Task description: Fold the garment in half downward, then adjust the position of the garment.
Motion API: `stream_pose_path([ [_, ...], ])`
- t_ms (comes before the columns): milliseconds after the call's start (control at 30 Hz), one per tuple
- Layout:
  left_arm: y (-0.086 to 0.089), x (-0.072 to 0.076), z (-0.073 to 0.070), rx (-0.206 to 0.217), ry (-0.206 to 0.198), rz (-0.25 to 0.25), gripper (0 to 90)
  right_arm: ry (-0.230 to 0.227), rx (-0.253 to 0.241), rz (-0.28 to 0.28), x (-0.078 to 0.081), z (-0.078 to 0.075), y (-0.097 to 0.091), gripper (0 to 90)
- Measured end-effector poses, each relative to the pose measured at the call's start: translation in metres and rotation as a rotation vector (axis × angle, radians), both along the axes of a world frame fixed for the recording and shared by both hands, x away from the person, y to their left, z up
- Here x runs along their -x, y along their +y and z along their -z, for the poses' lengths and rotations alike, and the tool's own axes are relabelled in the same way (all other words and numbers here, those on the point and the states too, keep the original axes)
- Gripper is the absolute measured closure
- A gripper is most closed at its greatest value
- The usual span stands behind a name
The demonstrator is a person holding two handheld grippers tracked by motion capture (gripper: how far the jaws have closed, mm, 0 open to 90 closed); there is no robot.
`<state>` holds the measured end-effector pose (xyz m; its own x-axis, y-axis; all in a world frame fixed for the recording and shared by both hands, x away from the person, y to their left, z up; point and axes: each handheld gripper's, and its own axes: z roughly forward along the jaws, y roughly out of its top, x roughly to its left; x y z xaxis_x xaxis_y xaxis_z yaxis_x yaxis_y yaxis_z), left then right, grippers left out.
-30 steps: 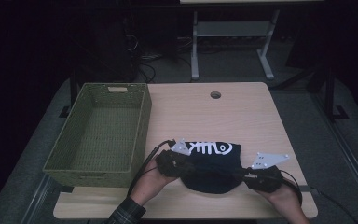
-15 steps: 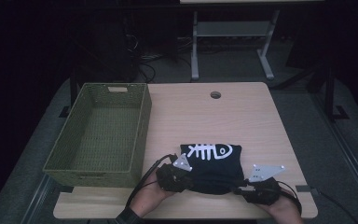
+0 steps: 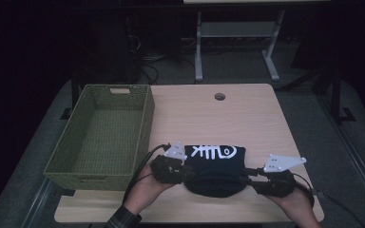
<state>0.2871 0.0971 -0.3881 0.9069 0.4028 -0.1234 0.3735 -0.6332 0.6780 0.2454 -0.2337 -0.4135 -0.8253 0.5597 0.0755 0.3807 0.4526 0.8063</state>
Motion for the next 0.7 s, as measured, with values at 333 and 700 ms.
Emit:
stream_pose_path([
  [333, -0.02, -0.038, 0.019, -0.043, 0.007, -0.064, 89.7, 0.088, 0.055, -0.048, -0.02, 0.022, 0.011, 89.2],
  [700, -0.038, -0.057, 0.05, -0.125, 0.019, -0.069, 89.9, 0.115, 0.084, -0.098, -0.017, 0.042, 0.021, 89.8],
])
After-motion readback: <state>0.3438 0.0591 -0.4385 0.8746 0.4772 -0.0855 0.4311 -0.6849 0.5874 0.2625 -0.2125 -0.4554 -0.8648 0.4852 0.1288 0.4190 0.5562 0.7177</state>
